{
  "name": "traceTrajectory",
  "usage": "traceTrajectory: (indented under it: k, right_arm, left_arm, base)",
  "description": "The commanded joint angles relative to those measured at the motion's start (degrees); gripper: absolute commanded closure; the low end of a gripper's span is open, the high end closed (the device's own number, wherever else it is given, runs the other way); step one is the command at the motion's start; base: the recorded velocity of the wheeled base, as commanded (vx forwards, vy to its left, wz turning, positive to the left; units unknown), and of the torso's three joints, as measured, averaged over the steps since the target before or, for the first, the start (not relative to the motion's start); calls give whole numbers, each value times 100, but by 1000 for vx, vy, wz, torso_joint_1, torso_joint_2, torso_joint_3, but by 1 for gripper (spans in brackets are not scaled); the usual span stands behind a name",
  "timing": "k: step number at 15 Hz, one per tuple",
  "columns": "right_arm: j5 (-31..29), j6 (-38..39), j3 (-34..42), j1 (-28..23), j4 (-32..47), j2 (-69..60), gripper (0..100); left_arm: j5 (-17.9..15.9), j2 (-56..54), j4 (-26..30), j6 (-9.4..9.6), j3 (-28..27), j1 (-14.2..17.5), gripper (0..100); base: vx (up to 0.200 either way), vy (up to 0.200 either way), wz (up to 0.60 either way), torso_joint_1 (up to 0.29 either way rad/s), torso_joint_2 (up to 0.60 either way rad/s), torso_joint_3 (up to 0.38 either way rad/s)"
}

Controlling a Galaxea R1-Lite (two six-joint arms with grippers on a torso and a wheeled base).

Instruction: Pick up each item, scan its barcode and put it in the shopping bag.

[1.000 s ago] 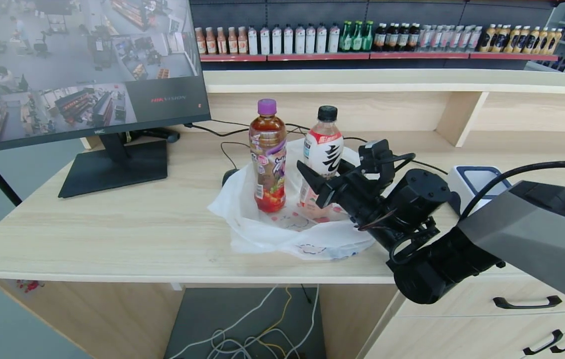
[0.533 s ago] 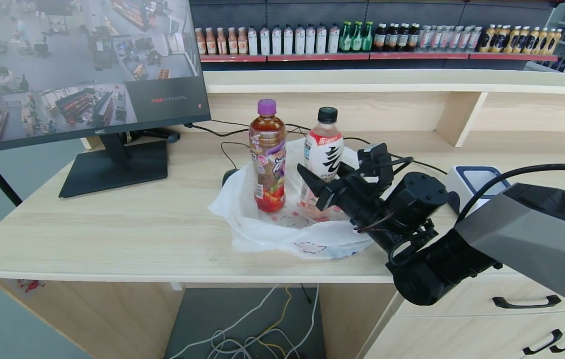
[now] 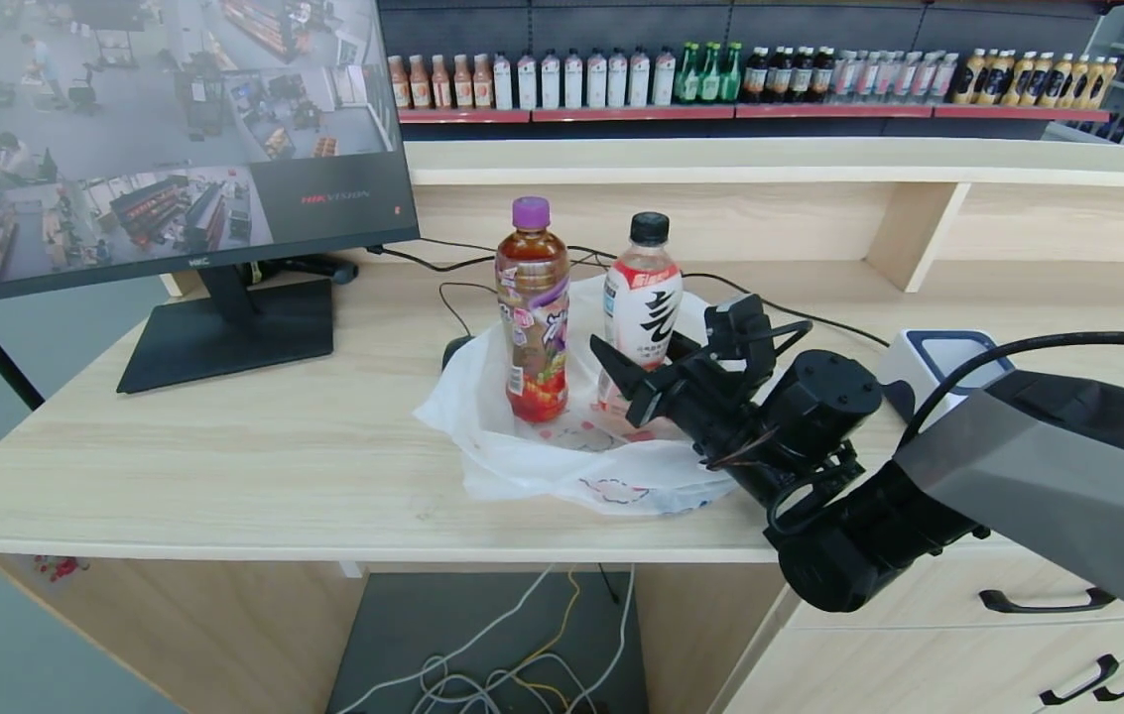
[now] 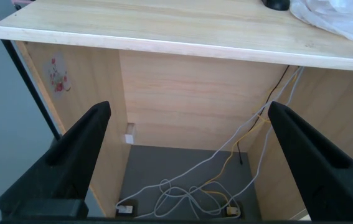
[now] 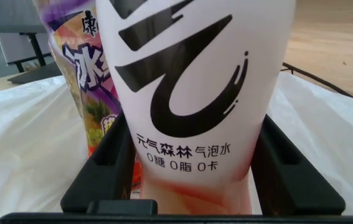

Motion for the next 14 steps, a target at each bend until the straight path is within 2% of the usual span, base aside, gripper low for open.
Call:
traceTrajectory:
  k: [1,6,7,13,14]
  right_arm:
    - [4,3,6,2,-6,9,100]
    - [-5,3,-29,-24,-6,-97,100]
    - [-13,3,-73,-77,-6,-106,0]
    - [-75,12,384,-95,-6,-686,0]
    - [-75,-40,674,-42,-6,-967,0]
  left_arm:
    - [0,-2,0,-2,0,0,0]
    - [0,-2,0,-11,0,0,0]
    - [0,-2,0,-2,0,0,0]
    - [0,-2,0,7,0,0,0]
    - [0,-2,0,7,0,0,0]
  base:
    - [0,0,0,0,0,0]
    - [0,0,0,0,0,0]
    - [0,0,0,0,0,0]
    - [0,0,0,0,0,0]
    - [0,0,0,0,0,0]
